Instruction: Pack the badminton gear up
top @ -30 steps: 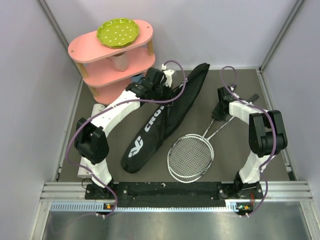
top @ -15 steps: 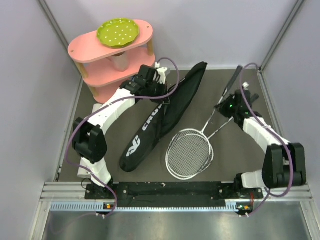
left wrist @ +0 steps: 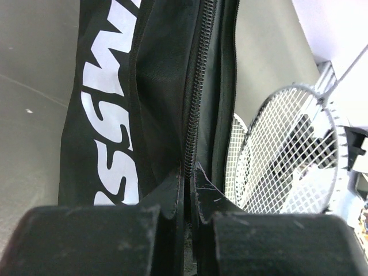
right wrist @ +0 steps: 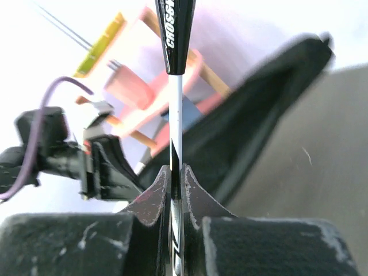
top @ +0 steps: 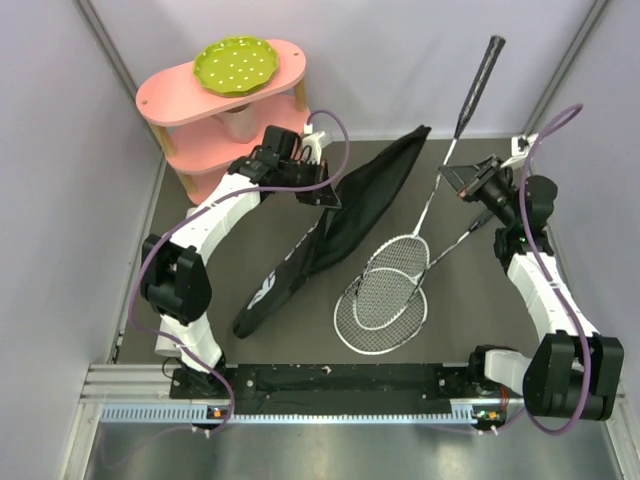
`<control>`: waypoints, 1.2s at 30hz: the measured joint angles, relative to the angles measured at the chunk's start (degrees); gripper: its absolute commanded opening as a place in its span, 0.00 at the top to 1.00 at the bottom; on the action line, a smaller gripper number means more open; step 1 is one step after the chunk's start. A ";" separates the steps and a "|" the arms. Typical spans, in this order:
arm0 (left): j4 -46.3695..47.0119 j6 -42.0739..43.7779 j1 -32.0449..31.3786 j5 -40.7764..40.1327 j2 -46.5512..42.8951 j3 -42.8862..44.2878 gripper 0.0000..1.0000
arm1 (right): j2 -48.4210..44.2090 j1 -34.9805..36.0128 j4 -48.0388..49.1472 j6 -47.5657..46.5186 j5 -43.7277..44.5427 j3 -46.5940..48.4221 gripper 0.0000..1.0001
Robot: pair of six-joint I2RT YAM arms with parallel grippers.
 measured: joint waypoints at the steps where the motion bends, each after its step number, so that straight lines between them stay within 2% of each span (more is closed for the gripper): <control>1: -0.02 0.00 -0.07 0.92 0.00 0.00 1.00 | 0.00 0.00 1.73 0.94 -1.09 1.05 1.00; 9: 0.48 -0.07 -0.11 6.16 0.02 0.00 1.00 | 0.83 0.00 16.68 9.86 -1.18 14.62 1.00; 13: 0.87 -0.09 -0.11 8.31 0.02 0.00 1.00 | 2.19 0.00 26.56 14.82 0.96 17.00 1.00; 17: 1.05 0.07 -0.11 10.34 0.02 0.00 1.00 | 7.50 0.00 34.25 19.61 1.99 20.13 1.00; 24: 0.98 0.52 -0.11 11.74 0.02 0.00 1.00 | 13.38 0.02 36.65 25.27 2.64 25.97 1.00; 30: 0.90 0.50 -0.11 11.72 0.22 0.15 1.00 | 13.31 0.07 35.30 25.31 2.73 32.92 1.00; 36: 0.74 0.50 -0.11 12.00 0.22 0.15 1.00 | 12.24 0.04 38.14 24.33 1.75 33.24 1.00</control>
